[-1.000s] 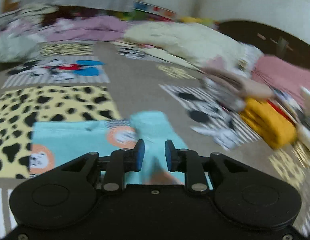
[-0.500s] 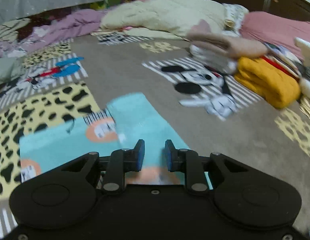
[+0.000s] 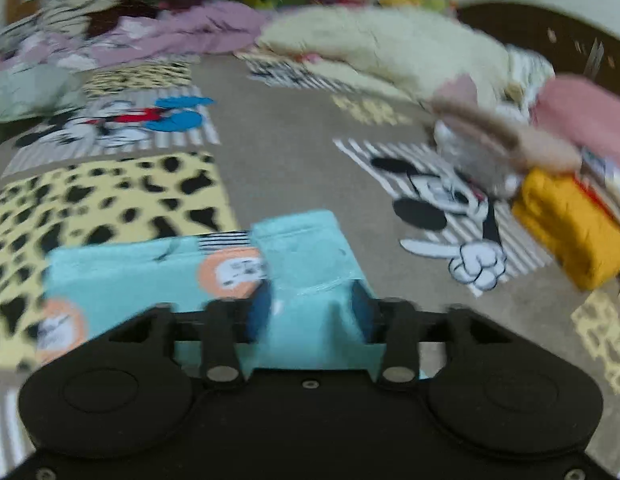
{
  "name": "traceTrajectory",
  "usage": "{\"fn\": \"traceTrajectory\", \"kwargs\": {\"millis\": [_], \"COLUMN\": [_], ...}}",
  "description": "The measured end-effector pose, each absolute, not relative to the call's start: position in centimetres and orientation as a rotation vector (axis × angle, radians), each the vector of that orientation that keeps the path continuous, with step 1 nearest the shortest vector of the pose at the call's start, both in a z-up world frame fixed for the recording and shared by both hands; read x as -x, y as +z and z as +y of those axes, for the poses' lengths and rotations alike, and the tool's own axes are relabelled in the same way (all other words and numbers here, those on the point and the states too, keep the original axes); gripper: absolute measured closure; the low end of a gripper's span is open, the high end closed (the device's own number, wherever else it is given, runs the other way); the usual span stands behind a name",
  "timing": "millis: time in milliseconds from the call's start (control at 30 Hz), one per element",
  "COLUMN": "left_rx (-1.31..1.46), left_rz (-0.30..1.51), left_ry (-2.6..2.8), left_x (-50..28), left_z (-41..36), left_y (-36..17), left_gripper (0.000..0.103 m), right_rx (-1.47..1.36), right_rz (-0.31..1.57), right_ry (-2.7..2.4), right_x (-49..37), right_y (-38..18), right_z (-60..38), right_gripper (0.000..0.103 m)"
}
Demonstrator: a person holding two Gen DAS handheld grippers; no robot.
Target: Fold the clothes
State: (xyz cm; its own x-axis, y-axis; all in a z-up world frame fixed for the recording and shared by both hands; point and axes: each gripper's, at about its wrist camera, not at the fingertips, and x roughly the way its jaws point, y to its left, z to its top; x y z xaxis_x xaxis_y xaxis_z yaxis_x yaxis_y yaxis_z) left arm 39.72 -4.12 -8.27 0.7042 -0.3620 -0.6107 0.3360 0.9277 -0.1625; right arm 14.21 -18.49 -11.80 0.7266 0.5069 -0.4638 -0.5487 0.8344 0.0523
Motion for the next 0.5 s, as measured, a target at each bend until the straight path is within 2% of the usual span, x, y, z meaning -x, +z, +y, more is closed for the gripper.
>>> {"fn": "traceTrajectory", "kwargs": {"millis": [200, 400, 500], "left_rx": [0.231, 0.453, 0.487], "left_rz": [0.633, 0.527, 0.508], "left_ry": [-0.321, -0.197, -0.116], "left_x": [-33.1, -26.1, -23.0], "left_z": [2.9, 10.2, 12.7], "left_y": [-6.3, -6.1, -7.0], "left_gripper": [0.048, 0.032, 0.029], "right_rx": [0.057, 0.121, 0.180], "right_rz": [0.410, 0.365, 0.345], "right_ry": [0.553, 0.608, 0.642], "right_x": [-13.2, -11.3, -9.9], "right_y": [-10.5, -10.1, -10.1], "right_z": [-19.5, -18.1, -16.7], "right_gripper": [0.043, 0.043, 0.043]}}
